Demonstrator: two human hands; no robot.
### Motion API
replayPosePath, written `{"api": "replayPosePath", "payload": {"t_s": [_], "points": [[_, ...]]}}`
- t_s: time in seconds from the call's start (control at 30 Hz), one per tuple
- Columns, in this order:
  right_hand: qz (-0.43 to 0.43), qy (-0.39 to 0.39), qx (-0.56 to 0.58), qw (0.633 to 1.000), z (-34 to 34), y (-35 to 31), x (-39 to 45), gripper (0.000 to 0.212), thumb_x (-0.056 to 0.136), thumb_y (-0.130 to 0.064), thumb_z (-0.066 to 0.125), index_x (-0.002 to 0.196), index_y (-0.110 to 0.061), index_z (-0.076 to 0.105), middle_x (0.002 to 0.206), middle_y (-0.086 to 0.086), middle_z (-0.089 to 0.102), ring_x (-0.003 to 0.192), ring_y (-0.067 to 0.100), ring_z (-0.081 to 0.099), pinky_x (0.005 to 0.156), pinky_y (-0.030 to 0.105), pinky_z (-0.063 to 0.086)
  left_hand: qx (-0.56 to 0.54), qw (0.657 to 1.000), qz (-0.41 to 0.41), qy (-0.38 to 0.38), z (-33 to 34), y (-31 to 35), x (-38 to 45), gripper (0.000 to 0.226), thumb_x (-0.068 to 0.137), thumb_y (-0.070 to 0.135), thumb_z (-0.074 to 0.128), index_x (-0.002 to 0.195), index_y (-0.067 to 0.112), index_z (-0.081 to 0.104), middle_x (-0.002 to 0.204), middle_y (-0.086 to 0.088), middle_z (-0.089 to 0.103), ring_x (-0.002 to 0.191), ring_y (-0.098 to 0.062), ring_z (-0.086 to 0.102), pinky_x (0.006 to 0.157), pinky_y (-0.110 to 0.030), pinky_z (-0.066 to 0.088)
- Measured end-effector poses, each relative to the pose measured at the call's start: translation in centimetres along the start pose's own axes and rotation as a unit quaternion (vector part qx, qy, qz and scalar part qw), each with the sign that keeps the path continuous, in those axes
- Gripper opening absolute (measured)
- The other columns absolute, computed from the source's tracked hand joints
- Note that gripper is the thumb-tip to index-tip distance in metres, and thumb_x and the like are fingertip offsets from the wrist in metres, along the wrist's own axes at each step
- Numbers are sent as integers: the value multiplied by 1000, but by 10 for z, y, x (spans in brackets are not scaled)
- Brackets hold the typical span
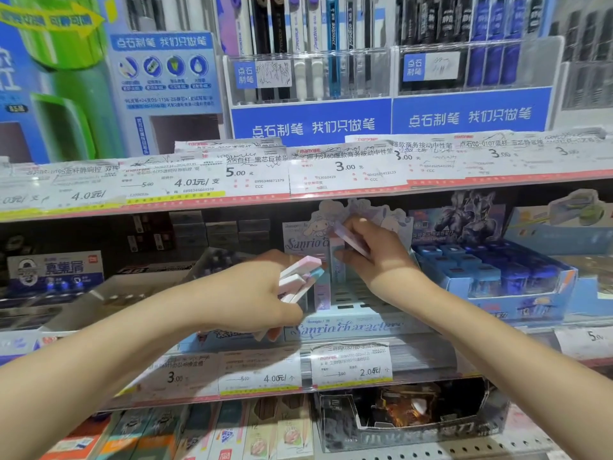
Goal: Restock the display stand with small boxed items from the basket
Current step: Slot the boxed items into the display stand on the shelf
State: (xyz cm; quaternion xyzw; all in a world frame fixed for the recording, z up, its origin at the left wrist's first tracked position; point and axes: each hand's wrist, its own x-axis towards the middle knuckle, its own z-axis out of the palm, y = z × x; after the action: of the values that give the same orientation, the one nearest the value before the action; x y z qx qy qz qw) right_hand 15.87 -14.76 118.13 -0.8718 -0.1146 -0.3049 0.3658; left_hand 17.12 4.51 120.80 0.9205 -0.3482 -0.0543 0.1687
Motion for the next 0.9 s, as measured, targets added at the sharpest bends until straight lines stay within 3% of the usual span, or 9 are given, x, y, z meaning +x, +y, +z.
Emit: {"api": "replayPosePath", "payload": {"t_s": [0.1, 0.27, 0.33, 0.4, 0.53, 0.6, 0.67, 0.77, 0.9], "points": [[11, 4, -2, 1000, 1, 0, 0, 14, 86, -5, 55, 86, -16, 46, 64, -15, 44, 58, -2, 40, 52, 4, 33, 12, 1000, -6, 1, -1, 0, 0, 25, 77, 25, 56, 73, 3, 67, 70, -14, 73, 47, -9, 56, 64, -32, 53], [10, -10, -61, 998, 4, 1, -3, 23, 86, -7, 56, 72, -23, 46, 67, -14, 41, 65, 16, 41, 56, 8, 32, -6, 1000, 1, 12, -1, 5, -2, 34, 79, 20, 59, 106, 1, 64, 72, -13, 74, 43, -4, 53, 43, -12, 42], [-28, 7, -91, 995, 4, -1, -5, 25, 84, 0, 55, 70, -21, 52, 73, -10, 38, 76, 15, 39, 63, 2, 33, -7, 1000, 8, 9, -1, 5, -2, 30, 78, 19, 58, 100, 0, 66, 67, -13, 73, 40, -3, 53, 44, -14, 42], [-44, 19, -103, 993, 3, 0, -6, 15, 83, 2, 53, 78, -10, 60, 87, -1, 40, 79, 15, 41, 65, 0, 32, -11, 1000, 16, 1, -1, 5, -3, 27, 77, 17, 58, 98, 1, 65, 59, -7, 70, 38, -4, 52, 46, -16, 44], [-22, 10, -127, 992, -1, 8, -9, 11, 84, -1, 50, 84, -5, 61, 86, 2, 41, 77, 21, 44, 59, 22, 25, -13, 1000, 3, 1, -2, 5, -5, 23, 79, 20, 58, 86, 1, 67, 66, -12, 72, 41, -3, 53, 54, -21, 46], [-19, 9, -126, 992, -2, 8, -10, 15, 82, 1, 49, 78, -12, 56, 76, -3, 39, 76, 22, 44, 61, 24, 23, -13, 1000, 3, -5, -2, 6, -6, 25, 77, 23, 58, 85, 2, 68, 66, -12, 72, 42, -3, 53, 52, -19, 45], [-12, 0, -130, 991, -2, 8, -12, 17, 82, 1, 49, 87, -10, 61, 81, -3, 45, 81, 22, 46, 64, 24, 26, -14, 1000, 0, -5, -2, 7, -7, 25, 75, 25, 58, 82, 3, 69, 63, -9, 71, 40, -3, 52, 49, -15, 43], [6, -8, -127, 992, -3, 8, -13, 27, 83, 1, 47, 104, -4, 62, 97, 9, 58, 90, 26, 53, 73, 30, 38, -18, 1000, 0, -3, -1, 9, -7, 33, 79, 20, 59, 104, 0, 65, 67, -11, 73, 40, -2, 53, 47, -13, 42], [18, -9, -115, 993, -3, 8, -15, 33, 83, 0, 47, 111, -10, 62, 104, 12, 62, 95, 29, 56, 74, 27, 40, -9, 1000, -5, -4, -2, 11, -8, 16, 78, 18, 58, 68, 7, 63, 60, -9, 69, 42, -5, 53, 49, -17, 43]]}}
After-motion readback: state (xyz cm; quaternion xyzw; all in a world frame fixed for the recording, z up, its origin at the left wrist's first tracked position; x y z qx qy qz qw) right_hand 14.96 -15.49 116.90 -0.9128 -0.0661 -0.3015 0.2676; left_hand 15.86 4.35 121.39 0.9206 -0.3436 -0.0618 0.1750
